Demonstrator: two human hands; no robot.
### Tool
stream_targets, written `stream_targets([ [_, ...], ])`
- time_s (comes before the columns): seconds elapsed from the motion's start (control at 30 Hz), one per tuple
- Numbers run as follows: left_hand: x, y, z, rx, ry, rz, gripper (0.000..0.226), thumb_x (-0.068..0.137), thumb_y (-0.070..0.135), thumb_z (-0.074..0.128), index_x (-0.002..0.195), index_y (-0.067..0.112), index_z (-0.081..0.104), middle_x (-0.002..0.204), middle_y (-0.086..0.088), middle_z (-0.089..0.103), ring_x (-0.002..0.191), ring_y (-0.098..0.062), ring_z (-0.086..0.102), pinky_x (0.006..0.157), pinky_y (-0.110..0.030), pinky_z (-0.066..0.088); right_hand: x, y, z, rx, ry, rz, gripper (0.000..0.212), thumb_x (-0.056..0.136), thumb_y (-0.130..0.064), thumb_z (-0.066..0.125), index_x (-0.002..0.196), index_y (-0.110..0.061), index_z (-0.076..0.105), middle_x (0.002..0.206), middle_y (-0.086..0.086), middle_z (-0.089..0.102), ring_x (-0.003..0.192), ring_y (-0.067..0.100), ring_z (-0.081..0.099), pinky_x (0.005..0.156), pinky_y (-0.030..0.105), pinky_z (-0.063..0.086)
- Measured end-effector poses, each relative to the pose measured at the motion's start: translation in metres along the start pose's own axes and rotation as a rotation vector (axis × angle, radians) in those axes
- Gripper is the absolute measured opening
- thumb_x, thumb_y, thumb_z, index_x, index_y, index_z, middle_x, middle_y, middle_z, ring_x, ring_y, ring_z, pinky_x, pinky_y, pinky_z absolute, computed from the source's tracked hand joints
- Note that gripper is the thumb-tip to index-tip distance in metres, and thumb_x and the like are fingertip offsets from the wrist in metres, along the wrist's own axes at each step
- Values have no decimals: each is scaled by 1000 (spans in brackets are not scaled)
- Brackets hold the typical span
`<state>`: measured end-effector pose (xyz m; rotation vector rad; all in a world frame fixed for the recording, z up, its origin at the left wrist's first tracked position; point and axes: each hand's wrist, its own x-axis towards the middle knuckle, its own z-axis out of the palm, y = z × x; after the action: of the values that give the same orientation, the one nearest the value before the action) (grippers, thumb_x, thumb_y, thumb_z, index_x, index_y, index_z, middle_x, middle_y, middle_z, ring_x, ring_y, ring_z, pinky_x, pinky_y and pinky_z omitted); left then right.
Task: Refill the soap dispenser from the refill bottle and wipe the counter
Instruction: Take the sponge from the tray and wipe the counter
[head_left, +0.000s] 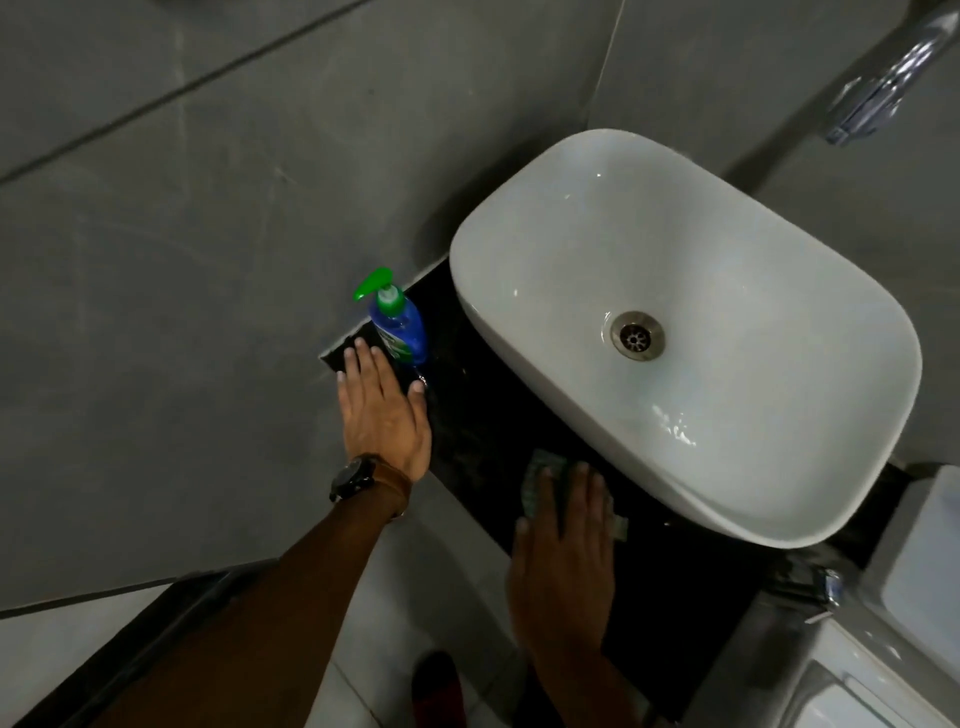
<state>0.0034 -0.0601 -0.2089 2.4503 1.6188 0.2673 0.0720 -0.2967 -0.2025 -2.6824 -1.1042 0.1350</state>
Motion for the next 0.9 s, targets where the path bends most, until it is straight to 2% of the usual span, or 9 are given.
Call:
stream_targets([
  [0.2,-1,-1,-1,-30,4,10,68,103,42,15,156,-1,10,166,-17,5,154,-30,0,125,-46,2,79,-80,1,92,-67,-153,62,101,-41,38,158,-20,31,170,15,20,158,32,15,127,49,18],
  [0.33,-1,2,-6,-64,14,20,77,97,48,9,155,-3,10,165,-19,6,153,-32,1,125,-46,1,123,-108,-4,114,-93,-180,63,101,-44,24,158,-19,31,168,15,23,155,33,19,127,49,14],
  [0.43,-2,4,-7,-59,15,24,73,99,44,12,155,-4,11,165,-20,6,153,-33,2,125,-47,2,124,-103,-3,92,-107,-232,60,103,-39,34,159,-18,29,169,15,21,156,32,17,128,49,14],
  [0.57,-4,6,-7,-37,15,12,67,103,38,19,155,-4,12,165,-20,7,153,-33,4,124,-48,3,79,-70,-4,82,-110,-290,60,101,-36,36,159,-20,30,171,14,18,159,31,13,128,49,16],
  [0.7,-4,6,-8,-15,-1,1,67,103,40,18,155,-2,11,165,-19,6,153,-33,3,124,-48,5,0,7,-15,13,-94,-224,63,98,-38,46,158,-23,33,170,13,20,159,30,13,127,49,21],
  [0.8,-4,7,-7,-1,1,3,66,104,39,19,155,-1,11,165,-18,6,153,-32,3,125,-48,6,-36,80,-33,-21,-34,-102,58,101,-37,41,156,-18,41,169,16,22,158,33,17,126,49,24],
  [0.9,-4,6,-7,-4,0,3,65,105,38,22,155,-1,11,165,-18,6,153,-33,4,125,-49,7,-30,126,-50,-72,-5,-13,56,102,-34,39,152,-11,46,158,23,37,148,43,33,121,53,32],
])
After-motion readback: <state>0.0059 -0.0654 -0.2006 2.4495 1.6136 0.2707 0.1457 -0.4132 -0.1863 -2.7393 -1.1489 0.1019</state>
